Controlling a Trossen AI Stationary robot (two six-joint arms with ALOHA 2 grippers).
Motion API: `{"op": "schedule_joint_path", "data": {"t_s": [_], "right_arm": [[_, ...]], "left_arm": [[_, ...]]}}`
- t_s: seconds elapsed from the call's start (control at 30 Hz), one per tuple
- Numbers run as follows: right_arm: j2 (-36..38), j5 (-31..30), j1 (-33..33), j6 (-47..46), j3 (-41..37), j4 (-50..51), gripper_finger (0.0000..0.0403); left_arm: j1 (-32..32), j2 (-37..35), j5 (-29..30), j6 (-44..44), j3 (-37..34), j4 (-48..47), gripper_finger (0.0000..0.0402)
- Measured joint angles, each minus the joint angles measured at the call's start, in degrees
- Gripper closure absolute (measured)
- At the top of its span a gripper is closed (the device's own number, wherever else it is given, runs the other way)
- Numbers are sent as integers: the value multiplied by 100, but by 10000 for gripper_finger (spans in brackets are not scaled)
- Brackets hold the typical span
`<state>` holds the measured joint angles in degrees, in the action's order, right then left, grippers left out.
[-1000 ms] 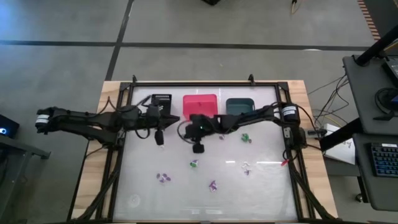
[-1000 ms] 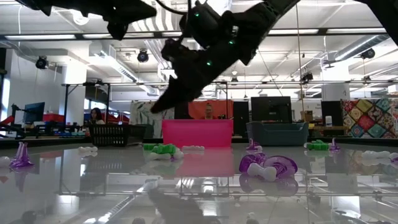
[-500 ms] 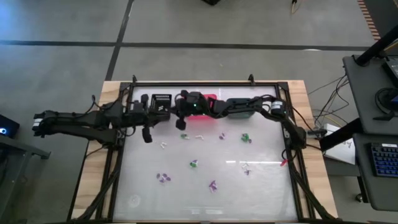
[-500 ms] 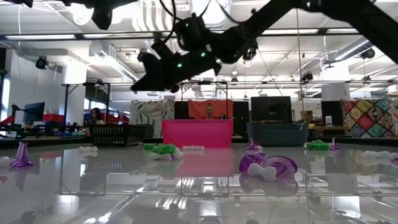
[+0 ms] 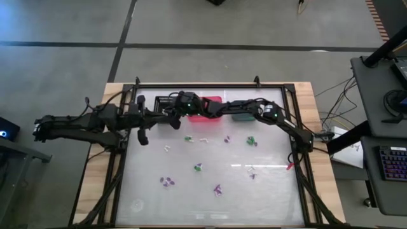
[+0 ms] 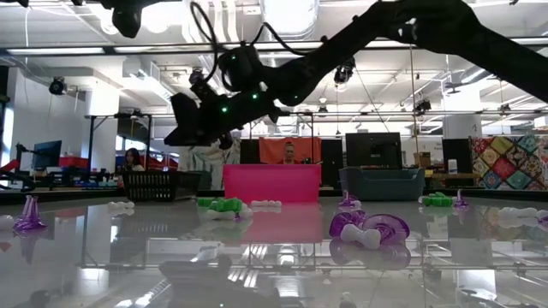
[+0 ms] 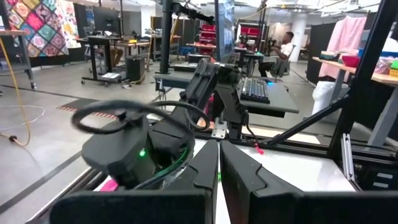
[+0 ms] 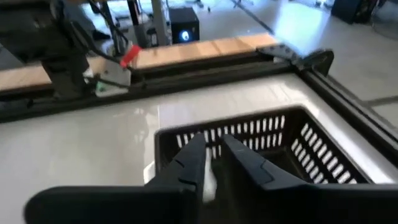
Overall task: Sort Halloween decoration
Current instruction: Put the white bone toy into the black bin, then put the purple hat toy into the pink bin
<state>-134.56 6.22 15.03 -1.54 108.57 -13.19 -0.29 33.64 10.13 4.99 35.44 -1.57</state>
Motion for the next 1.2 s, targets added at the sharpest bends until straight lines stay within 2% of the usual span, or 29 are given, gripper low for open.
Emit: {"op": "schedule_joint_path", "data": {"t_s": [0.23,0.4,0.53,0.8,0.9,1.03,1.2], "right_arm": [[56,26,2,11,184,519,315],[495,25,2,373,180,1579,304],[943,24,-10,695,74,2691,305],[1590,37,-99,930,-113,4442,319],[1835,31,-184,970,-420,4635,323],[2293,42,-278,858,-962,4654,326],[2977,17,-417,641,-1767,4651,322]], "left_arm": [[0,3,49,-61,0,-156,402],[1,94,149,144,0,-356,402],[0,240,142,570,0,-430,402],[-11,620,131,1805,0,-1270,402],[-22,773,44,2095,0,-1489,402],[-39,935,-365,2448,0,-1782,402],[-127,1141,-669,2941,0,-2514,402]]}}
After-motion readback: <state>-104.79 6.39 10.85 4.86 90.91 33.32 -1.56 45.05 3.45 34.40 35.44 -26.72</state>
